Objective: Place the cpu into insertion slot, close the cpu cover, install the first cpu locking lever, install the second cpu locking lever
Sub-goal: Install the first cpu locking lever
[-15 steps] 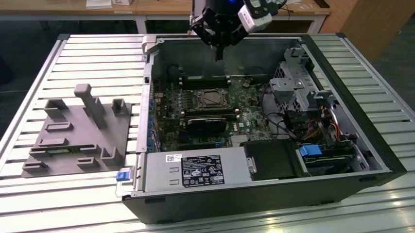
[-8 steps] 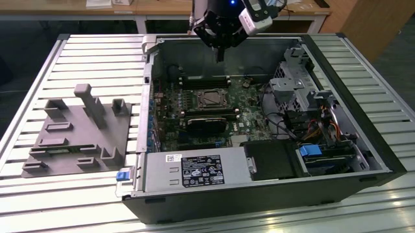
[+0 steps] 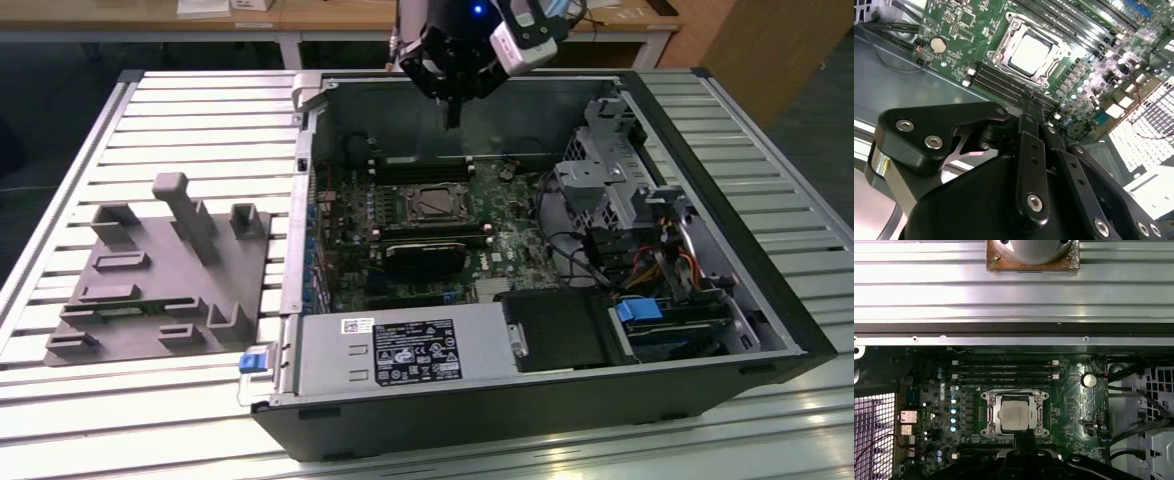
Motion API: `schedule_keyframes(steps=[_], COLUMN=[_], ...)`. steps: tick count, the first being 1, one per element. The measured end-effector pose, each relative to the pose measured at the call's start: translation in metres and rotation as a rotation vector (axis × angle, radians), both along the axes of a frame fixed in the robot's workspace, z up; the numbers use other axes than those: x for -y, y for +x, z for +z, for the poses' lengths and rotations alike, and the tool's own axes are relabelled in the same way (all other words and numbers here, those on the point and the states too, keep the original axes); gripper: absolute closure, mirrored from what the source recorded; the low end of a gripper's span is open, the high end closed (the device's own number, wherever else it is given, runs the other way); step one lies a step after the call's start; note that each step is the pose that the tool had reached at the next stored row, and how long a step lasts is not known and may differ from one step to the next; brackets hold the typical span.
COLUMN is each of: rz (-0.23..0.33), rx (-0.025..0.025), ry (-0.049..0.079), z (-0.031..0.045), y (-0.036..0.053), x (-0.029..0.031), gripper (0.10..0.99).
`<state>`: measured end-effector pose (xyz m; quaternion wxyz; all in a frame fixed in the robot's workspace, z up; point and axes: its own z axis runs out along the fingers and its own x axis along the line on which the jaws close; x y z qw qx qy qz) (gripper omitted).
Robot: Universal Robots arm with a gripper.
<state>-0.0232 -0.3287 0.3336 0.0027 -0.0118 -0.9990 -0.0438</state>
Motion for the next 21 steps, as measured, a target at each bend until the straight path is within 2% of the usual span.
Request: schedule_keyframes(steps=[8,21], rz=[0.000,0.000], rx=[0.0000,0.0000], ry=[0.000,0.000], z=[-0.0124,-0.0238], y=[0.0009,0.0058], x=[-0.0050,-0.0162], gripper=[0.980,0.980])
